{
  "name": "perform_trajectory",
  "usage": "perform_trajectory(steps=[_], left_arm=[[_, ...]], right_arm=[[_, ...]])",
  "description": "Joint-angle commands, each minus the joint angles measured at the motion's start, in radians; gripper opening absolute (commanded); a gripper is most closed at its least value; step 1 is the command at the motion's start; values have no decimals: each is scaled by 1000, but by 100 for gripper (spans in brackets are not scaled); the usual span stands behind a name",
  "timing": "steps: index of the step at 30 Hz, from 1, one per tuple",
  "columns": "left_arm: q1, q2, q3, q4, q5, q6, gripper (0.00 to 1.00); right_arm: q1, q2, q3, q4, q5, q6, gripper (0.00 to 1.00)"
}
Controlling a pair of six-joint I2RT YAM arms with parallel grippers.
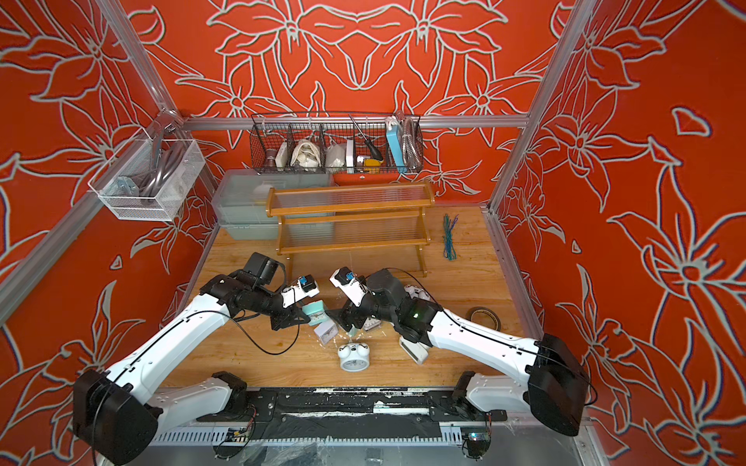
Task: Place the alarm clocks on the shelf by style
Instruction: Place the alarm at the center of the board.
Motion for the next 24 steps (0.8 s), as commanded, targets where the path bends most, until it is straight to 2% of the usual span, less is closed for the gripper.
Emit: perform_trajectory(steps=[1,8,14,17,24], left_arm=[[3,-5,-10,89,-49,-106,25],[1,15,-102,260,-204,-206,28],[1,92,-149,370,-367,-227,28],[1,117,-170,412,-398,-213,30],[1,169,-178,420,-383,-196,35]], right_arm=[[15,20,-21,62,114,60,87],[24,49,-33,106,156,100,87],[26,34,-56,130,184,113,87],[26,35,-58,119,193,115,87],[26,37,-61,116,207,132,88]])
